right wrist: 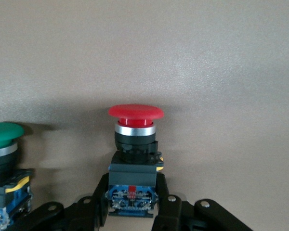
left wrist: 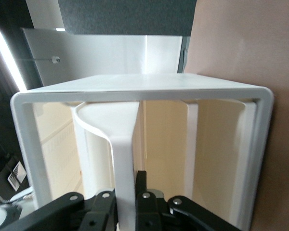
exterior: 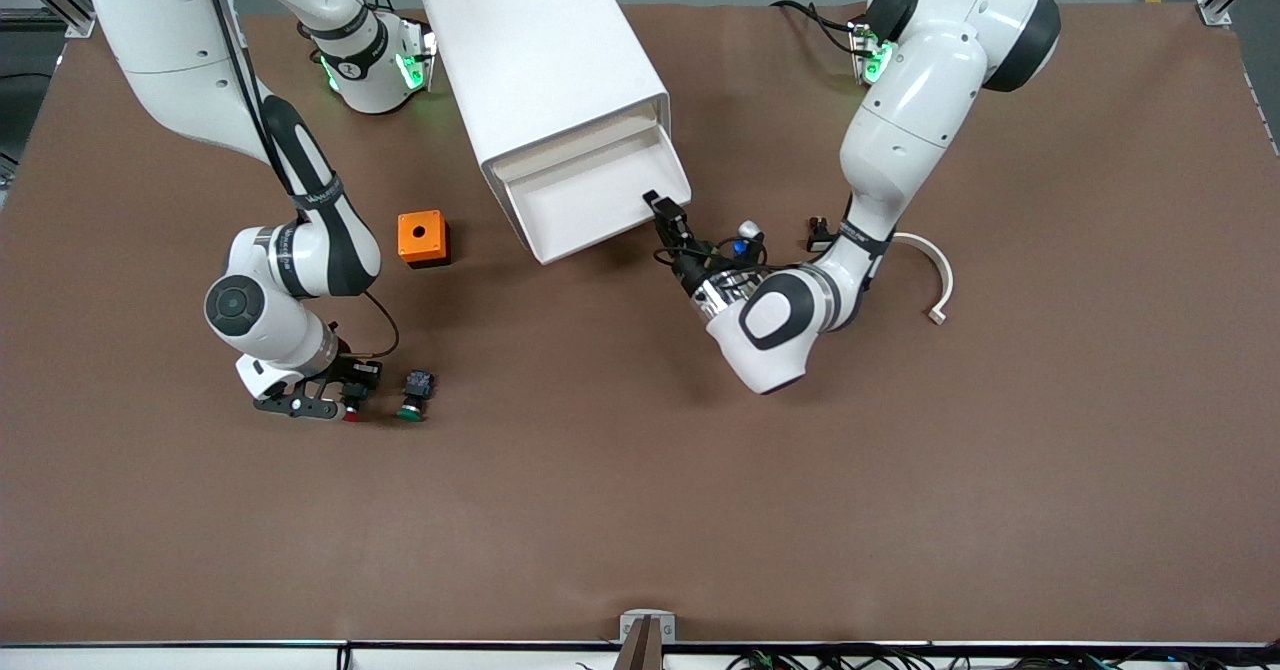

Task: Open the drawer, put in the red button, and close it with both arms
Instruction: 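Close the right gripper on the red button while the left gripper releases the drawer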

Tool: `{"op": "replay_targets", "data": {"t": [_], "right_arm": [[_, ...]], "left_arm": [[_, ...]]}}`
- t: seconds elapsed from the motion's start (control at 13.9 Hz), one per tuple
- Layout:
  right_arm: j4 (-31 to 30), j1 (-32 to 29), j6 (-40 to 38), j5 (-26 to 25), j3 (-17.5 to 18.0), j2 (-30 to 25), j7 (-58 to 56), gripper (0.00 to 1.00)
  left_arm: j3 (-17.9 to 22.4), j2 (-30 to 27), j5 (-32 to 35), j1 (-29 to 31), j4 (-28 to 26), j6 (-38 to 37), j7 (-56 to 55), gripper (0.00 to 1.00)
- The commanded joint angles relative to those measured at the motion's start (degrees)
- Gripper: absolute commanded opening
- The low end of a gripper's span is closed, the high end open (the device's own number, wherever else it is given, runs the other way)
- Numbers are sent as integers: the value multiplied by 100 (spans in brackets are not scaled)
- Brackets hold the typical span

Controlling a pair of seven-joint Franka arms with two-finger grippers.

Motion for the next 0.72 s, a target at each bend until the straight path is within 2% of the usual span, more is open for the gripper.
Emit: {"op": "replay_targets", "data": {"t": [0.0, 0.36, 0.5, 0.65], "right_arm": [[13, -34, -104, 1, 17, -55, 57, 3], [636, -8, -1587, 10, 17, -353, 214, 3], [829, 18, -2185, 10, 26, -555, 468, 3], [953, 80, -2660, 18, 43, -774, 723, 3]], "left_arm": [[-21, -26, -111, 192, 19, 35, -3, 8], [-21, -26, -111, 272, 36, 35, 5, 12], [-21, -35, -111, 272, 36, 35, 32, 17], [-21, -43, -103, 272, 45, 43, 154, 52]]}}
